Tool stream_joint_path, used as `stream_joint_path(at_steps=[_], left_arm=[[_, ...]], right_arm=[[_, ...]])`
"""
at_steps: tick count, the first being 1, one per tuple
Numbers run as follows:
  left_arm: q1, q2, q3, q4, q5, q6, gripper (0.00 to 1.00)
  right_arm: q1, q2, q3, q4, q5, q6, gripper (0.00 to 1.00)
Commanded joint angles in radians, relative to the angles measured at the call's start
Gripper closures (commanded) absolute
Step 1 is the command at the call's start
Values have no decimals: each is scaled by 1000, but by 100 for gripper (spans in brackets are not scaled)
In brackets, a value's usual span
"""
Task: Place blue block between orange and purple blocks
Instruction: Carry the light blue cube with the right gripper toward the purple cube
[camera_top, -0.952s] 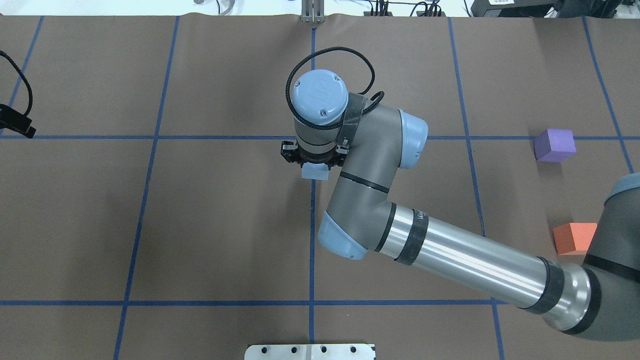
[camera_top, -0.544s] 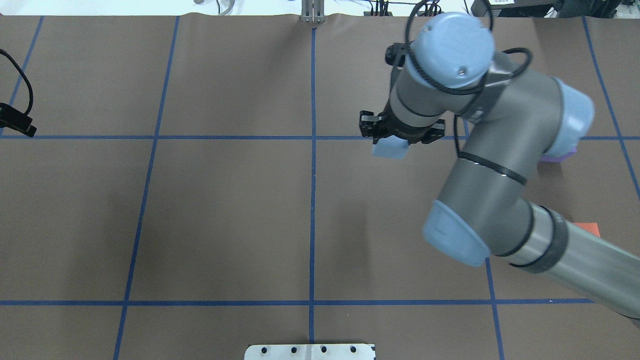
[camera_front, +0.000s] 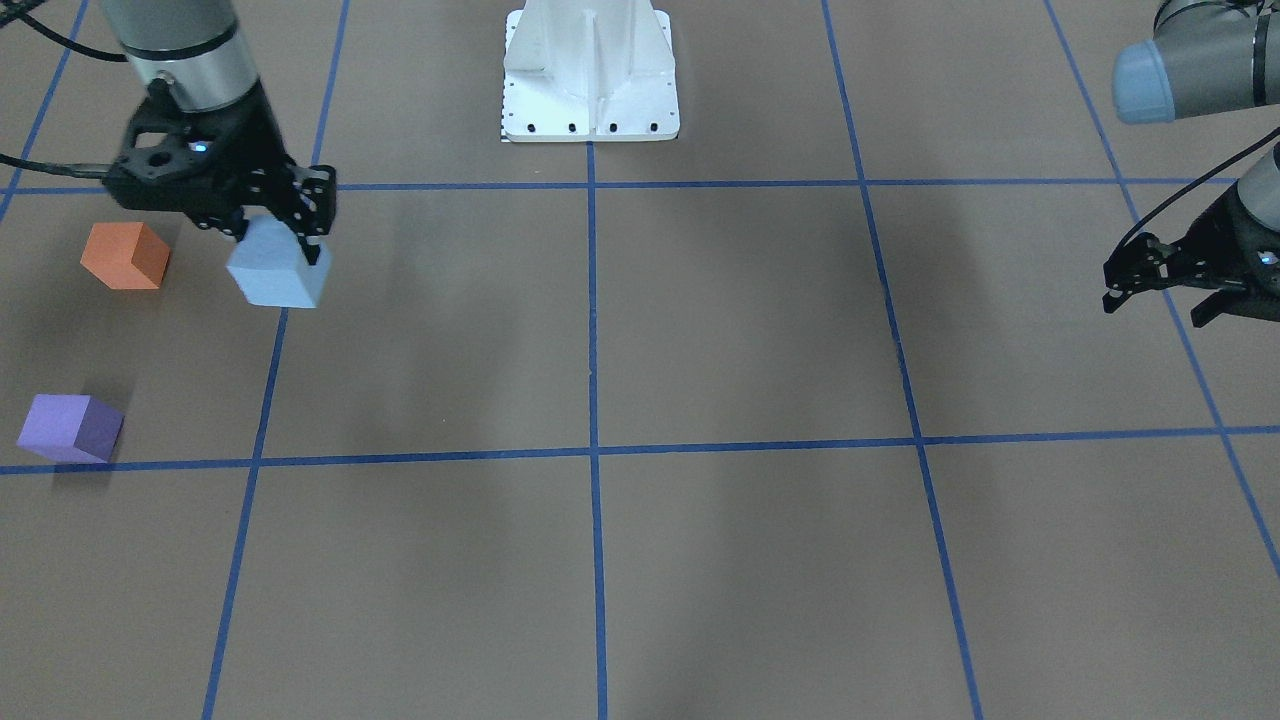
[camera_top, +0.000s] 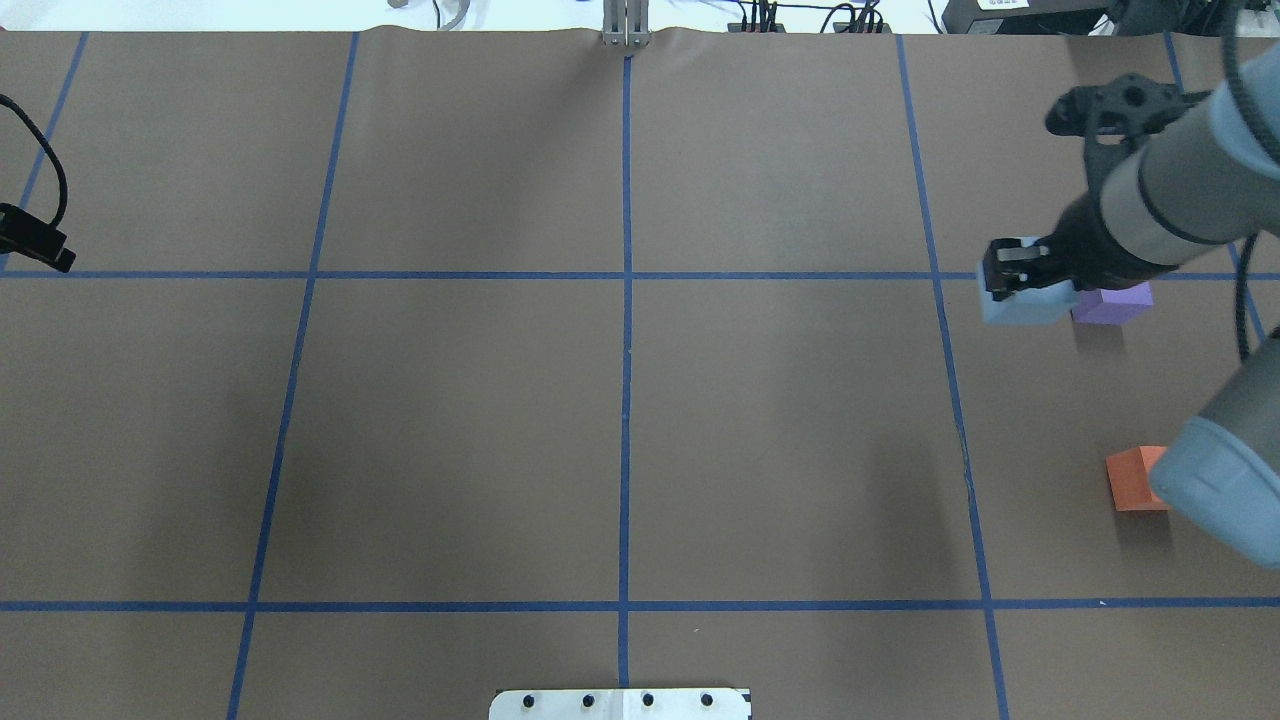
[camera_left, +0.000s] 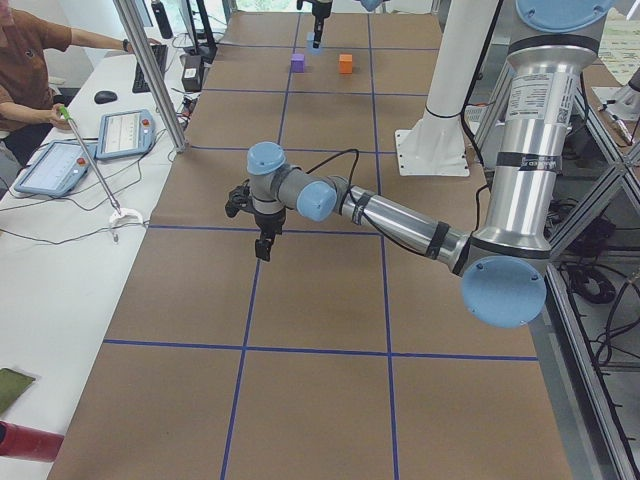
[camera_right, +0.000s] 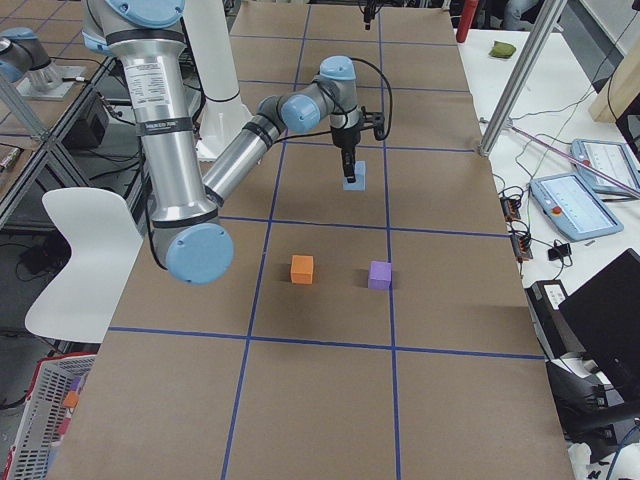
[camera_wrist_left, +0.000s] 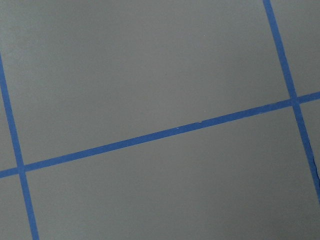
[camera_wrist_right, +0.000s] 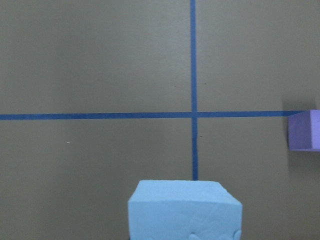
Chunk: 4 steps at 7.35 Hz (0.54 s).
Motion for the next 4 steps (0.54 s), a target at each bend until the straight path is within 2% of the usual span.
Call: stream_joint_path(at_steps=[1,2,3,4], left_arm=[[0,2,-8,0,-2,-5,0],[0,2,-9,2,1,-5,0],[3,2,-6,0,4,-5,0],[3,2,-6,0,4,-5,0]], right_arm=[[60,-284,-102,399,66,-60,100],[77,-300,-218,554,101,-60,100],[75,-295,-277,589,99,-58,100],[75,-293,-296,590,97,-57,100]])
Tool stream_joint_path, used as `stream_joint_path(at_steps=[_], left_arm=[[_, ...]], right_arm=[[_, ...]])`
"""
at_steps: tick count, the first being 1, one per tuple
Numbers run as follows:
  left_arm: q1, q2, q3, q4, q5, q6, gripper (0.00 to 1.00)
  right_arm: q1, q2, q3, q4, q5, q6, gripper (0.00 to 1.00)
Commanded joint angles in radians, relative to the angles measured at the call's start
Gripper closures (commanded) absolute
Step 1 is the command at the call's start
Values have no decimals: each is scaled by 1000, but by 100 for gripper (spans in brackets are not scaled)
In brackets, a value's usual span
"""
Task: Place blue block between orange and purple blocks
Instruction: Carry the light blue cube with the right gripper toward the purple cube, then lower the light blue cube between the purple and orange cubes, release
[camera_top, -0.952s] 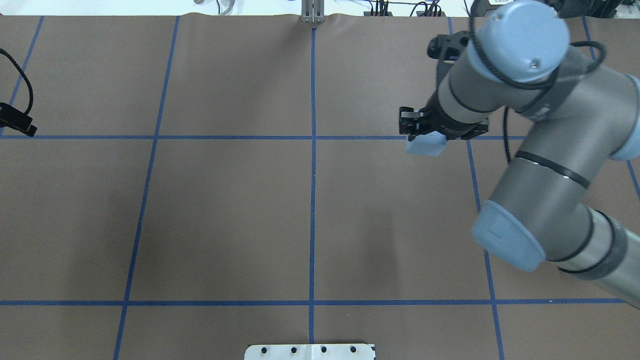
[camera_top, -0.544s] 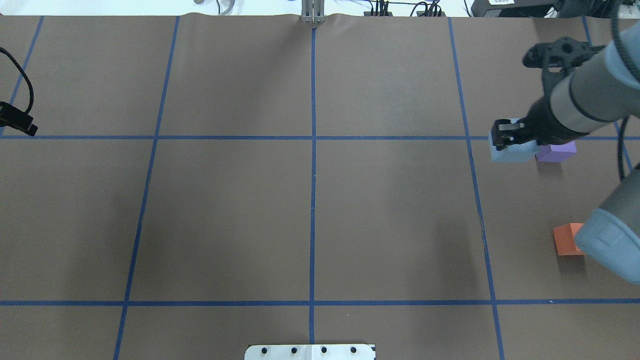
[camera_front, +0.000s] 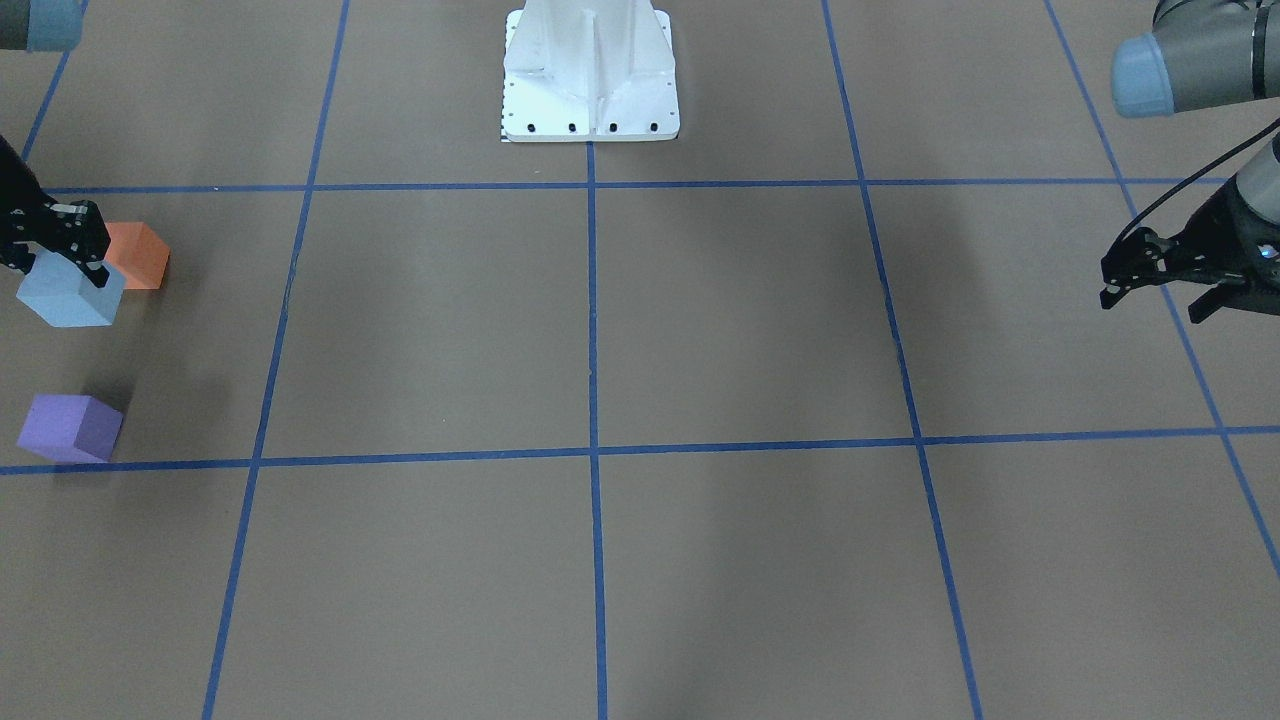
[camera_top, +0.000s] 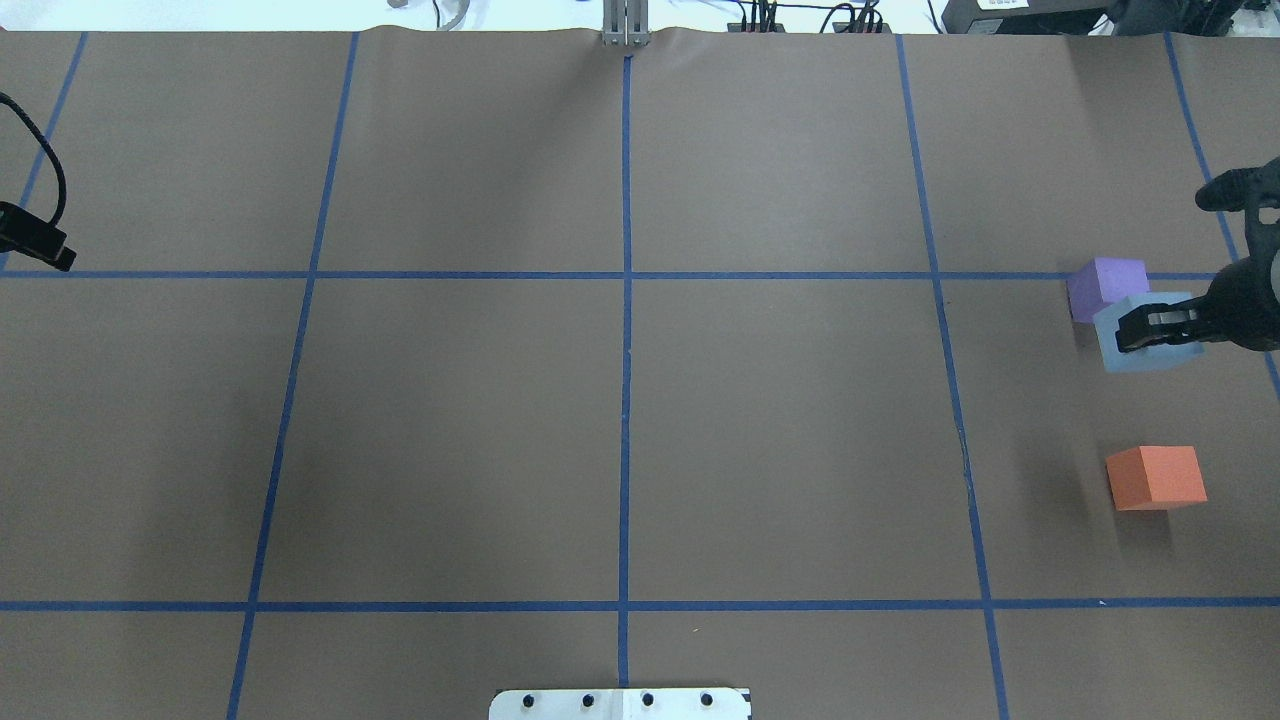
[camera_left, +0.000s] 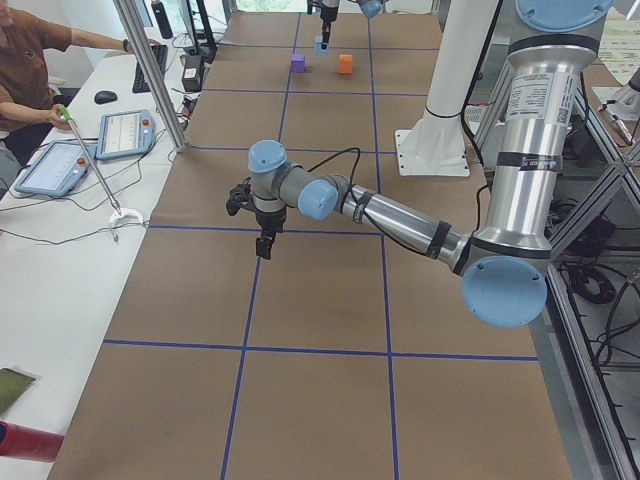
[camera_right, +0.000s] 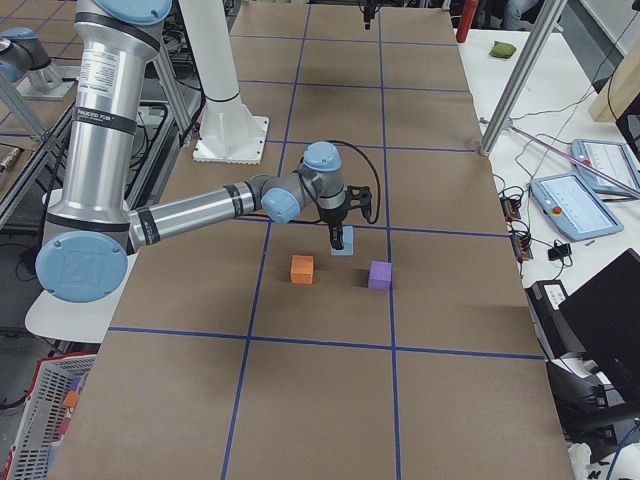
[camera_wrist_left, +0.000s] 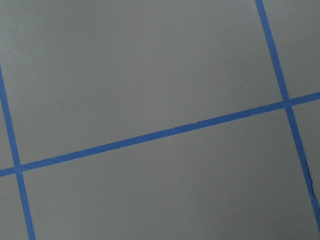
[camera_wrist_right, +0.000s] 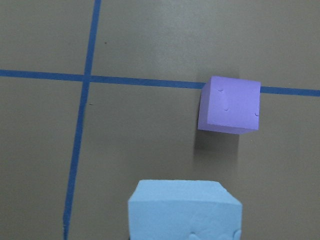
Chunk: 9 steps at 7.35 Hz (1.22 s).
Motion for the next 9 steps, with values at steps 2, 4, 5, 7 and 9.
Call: stream_joint_path(at_steps=[2,4,5,7,9], left_arm=[[1,0,-1,0,1,0,0],[1,0,-2,0,3,1,0],[1,0,-2,0,3,1,0],[1,0,-1,-2,3,3,0],[1,2,1,0,3,5,0]], right_arm=[[0,48,-142,43,4,-1,100],[-8,76,-213,43,9,-1,100],[-8,93,-236,43,12,-5,100],[-17,117,-256,40,44,-4,100],[-20,117,-257,44,126,-5,98]])
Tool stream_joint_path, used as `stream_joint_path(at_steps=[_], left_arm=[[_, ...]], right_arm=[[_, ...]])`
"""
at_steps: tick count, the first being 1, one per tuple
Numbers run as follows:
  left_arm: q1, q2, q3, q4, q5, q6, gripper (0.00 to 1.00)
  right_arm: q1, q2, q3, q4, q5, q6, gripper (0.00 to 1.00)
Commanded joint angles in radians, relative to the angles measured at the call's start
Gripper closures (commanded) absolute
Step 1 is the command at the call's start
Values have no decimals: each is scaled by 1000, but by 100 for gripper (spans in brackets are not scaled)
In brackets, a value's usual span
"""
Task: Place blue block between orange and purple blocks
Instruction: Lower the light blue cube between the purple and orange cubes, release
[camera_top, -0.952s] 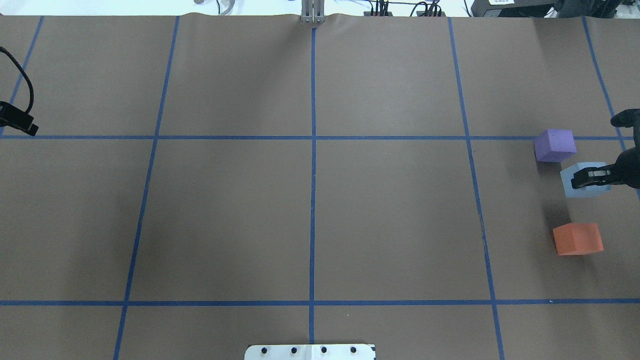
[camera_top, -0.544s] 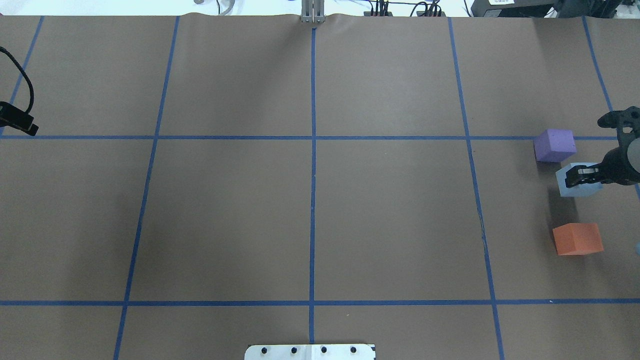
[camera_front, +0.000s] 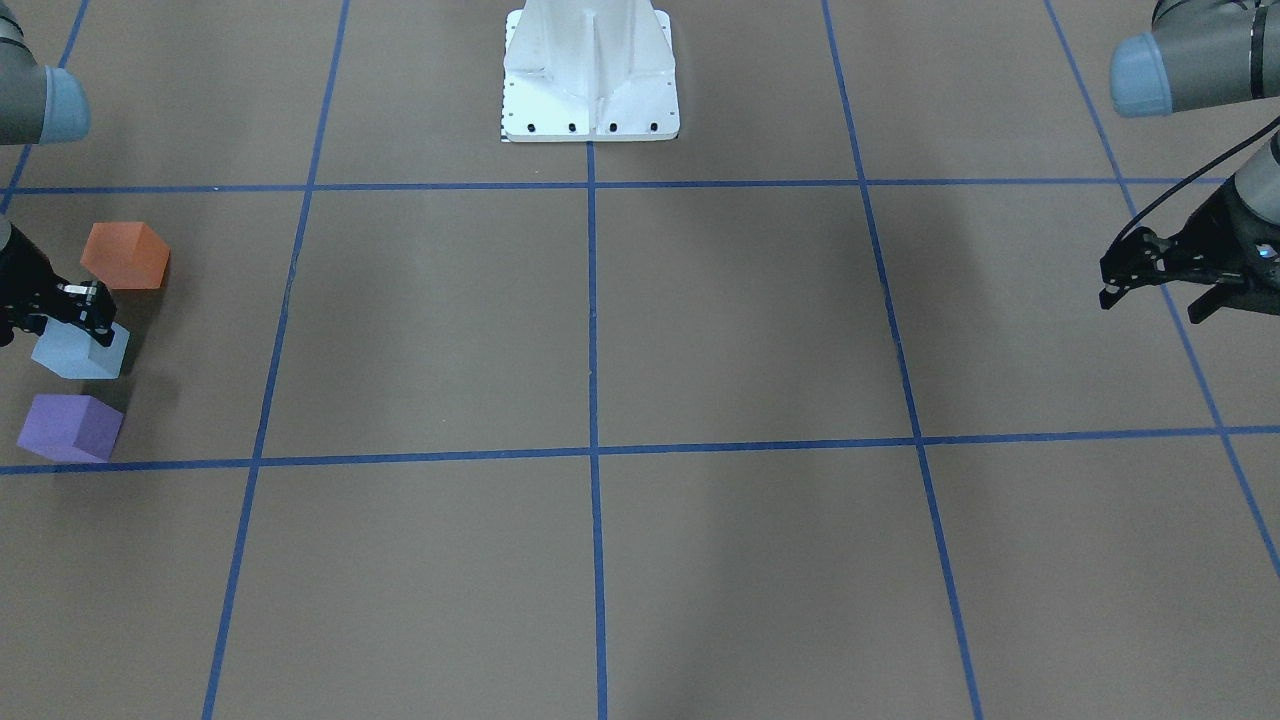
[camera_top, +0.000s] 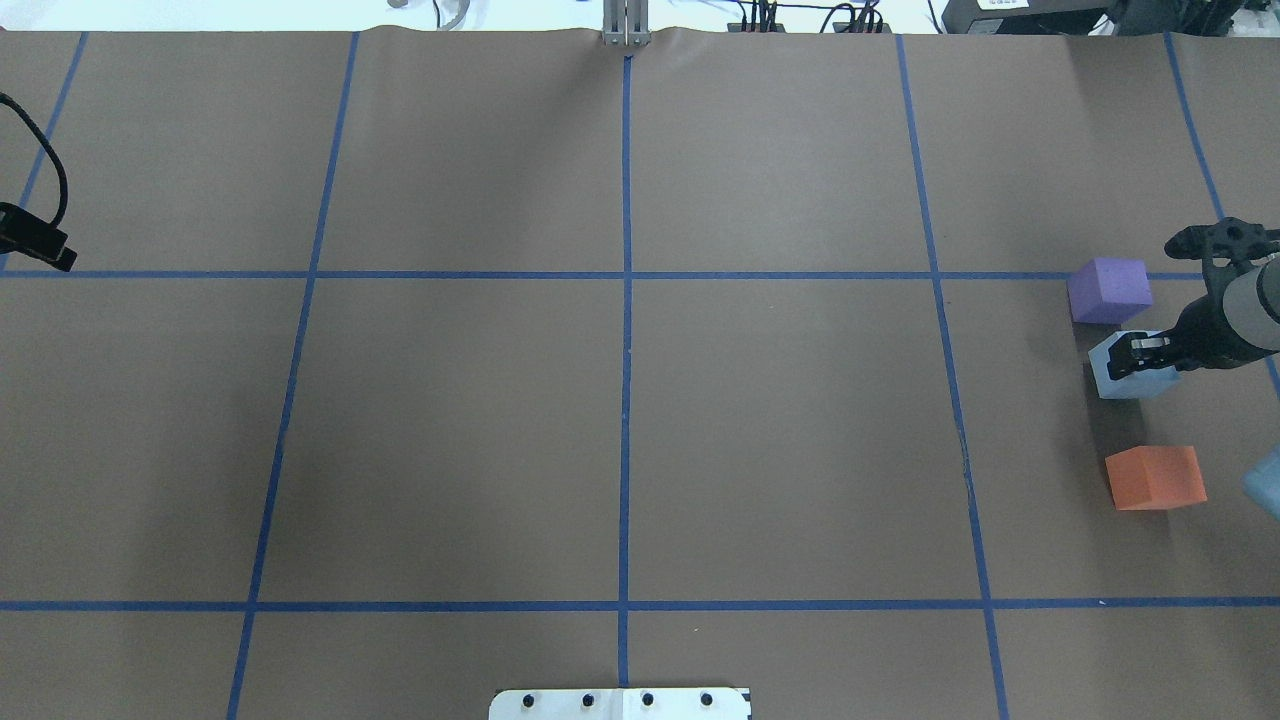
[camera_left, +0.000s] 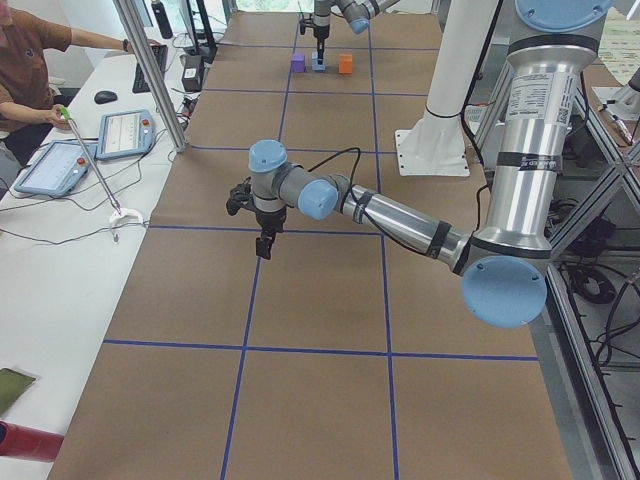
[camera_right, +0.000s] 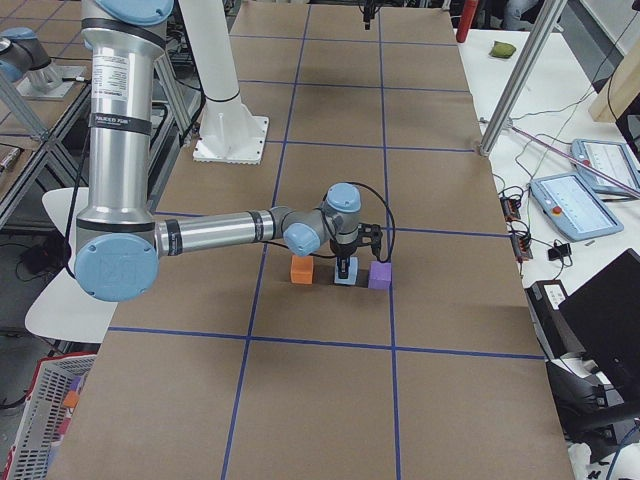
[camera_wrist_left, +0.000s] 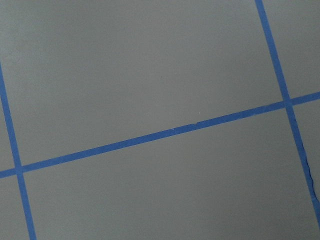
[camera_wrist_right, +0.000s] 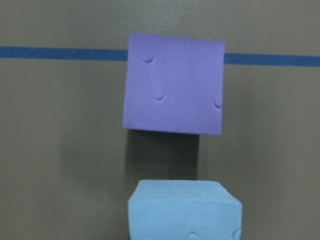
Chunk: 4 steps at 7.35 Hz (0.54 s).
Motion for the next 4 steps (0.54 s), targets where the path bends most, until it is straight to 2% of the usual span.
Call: stream_joint_path(at_steps=[1,2,4], left_arm=[[0,1,3,0,0,4,0],[0,1,4,-1,0,4,0],[0,0,3,0,0,3,0]], right_arm=[[-3,3,-4,1,50,-3,53],[-6,2,-4,1,41,-2,1],[-6,-1,-5,1,32,-3,0]])
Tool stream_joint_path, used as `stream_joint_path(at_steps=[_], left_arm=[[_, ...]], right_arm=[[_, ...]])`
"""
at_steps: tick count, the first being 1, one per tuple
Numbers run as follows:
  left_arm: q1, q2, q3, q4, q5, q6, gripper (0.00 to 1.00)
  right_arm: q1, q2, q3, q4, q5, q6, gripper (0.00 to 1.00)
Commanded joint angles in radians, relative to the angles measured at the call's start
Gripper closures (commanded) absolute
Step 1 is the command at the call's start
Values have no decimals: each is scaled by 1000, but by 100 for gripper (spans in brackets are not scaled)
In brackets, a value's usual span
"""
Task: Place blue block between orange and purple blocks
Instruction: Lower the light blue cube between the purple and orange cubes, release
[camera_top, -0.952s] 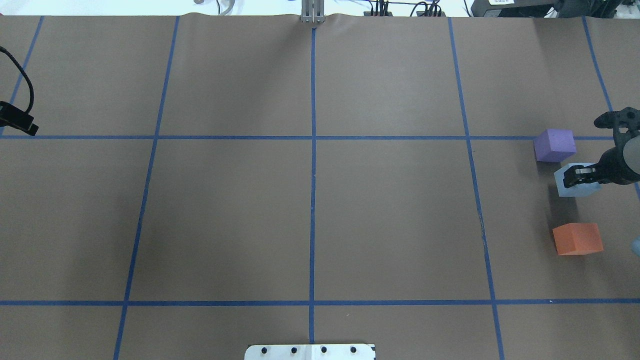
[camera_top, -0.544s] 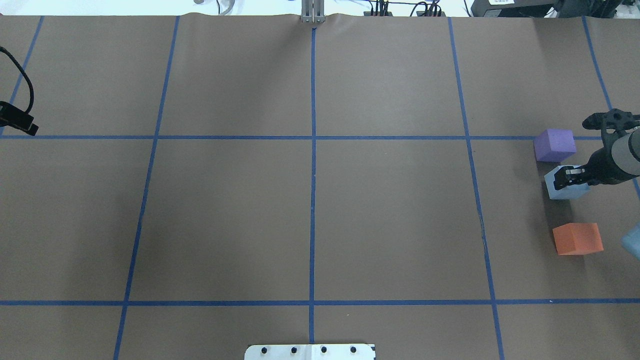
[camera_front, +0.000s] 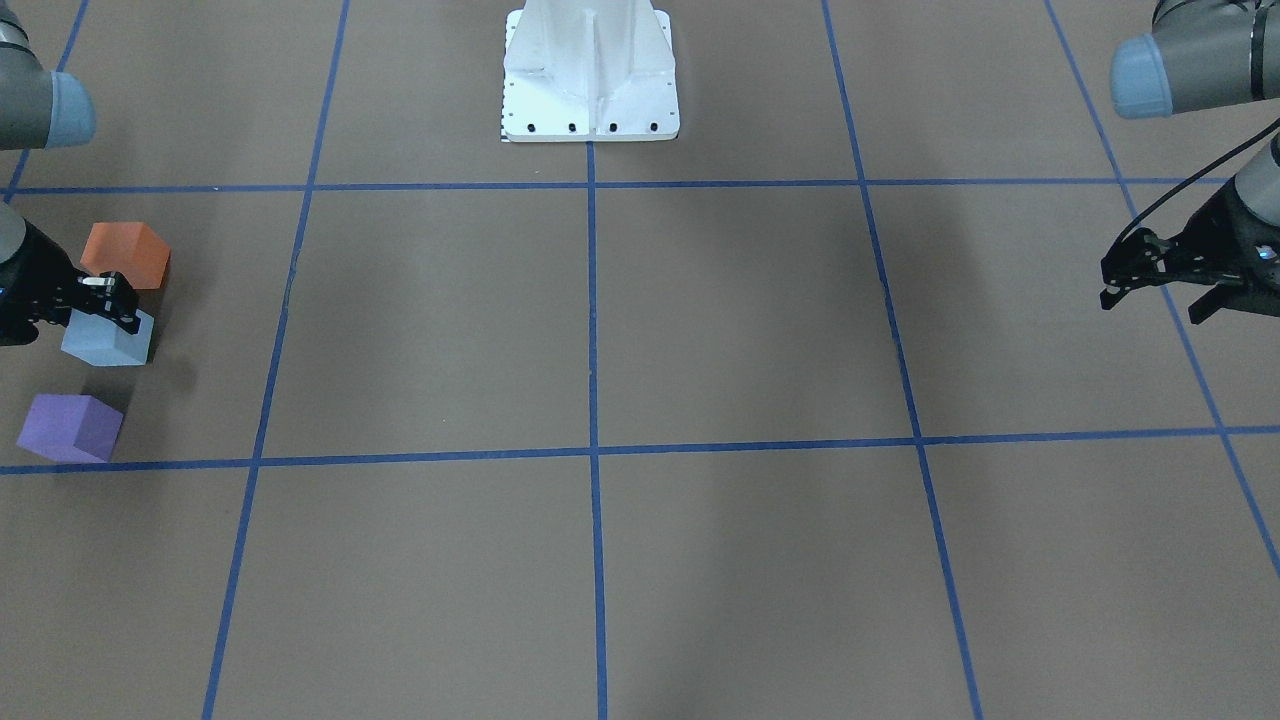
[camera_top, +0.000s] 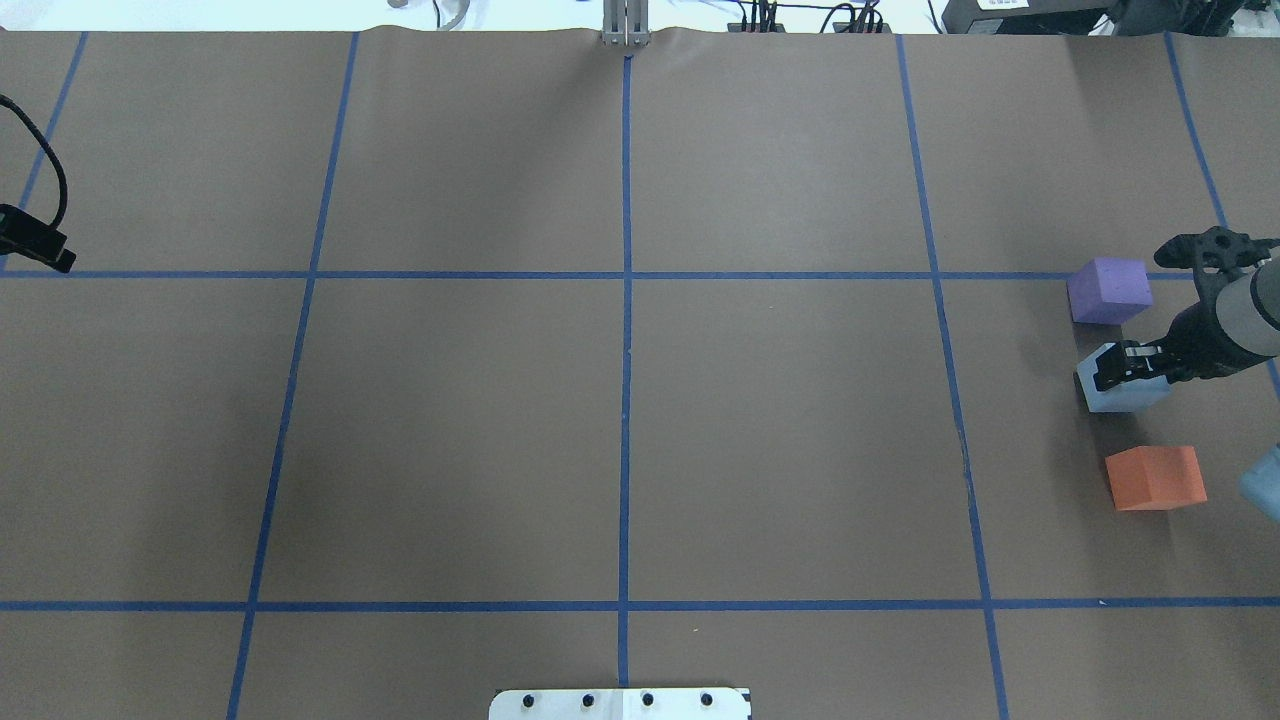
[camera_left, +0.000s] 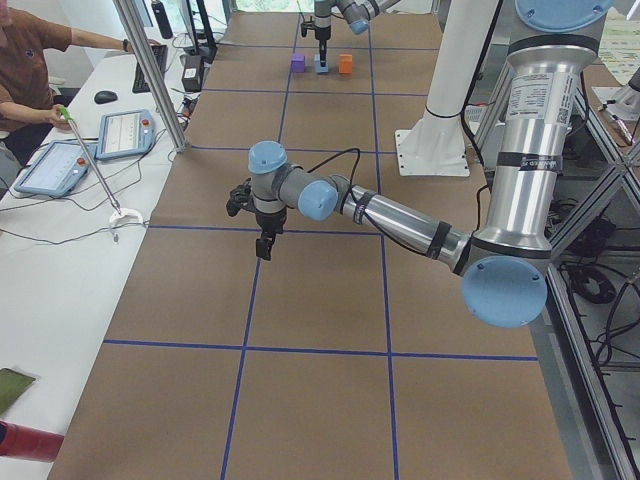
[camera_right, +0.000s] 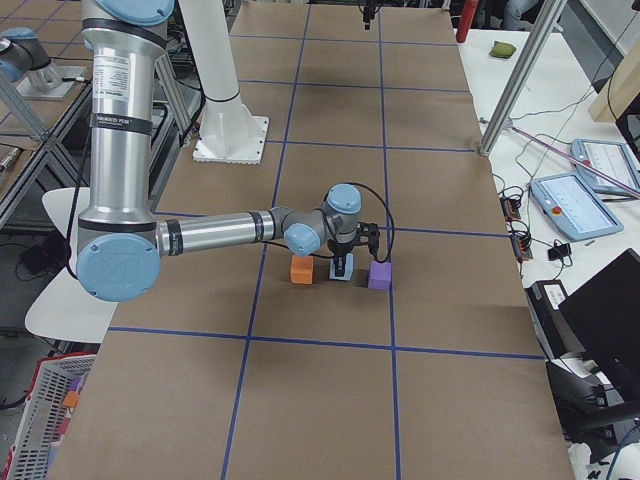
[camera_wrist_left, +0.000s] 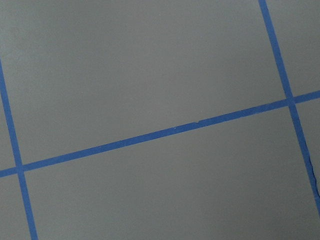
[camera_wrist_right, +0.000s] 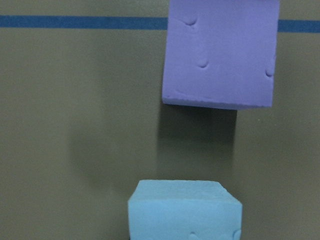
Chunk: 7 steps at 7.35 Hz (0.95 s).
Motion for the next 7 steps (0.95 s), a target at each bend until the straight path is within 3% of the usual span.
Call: stream_joint_path(at_steps=[1,4,5,7], left_arm=[[0,-1,-3,0,0,-4,0],[-11,-2,-18,5,-8,11,0],[-44,-1,-23,11,-12,17,0],[-148,50,-3,16,-14,258,0]], right_arm=[[1,-3,0,-1,-6,0,0],[101,-5,46,-31,12,-17,0],[172,-5,63,-62,41,-128,0],[385,-11,60,-227,142,-514,0]])
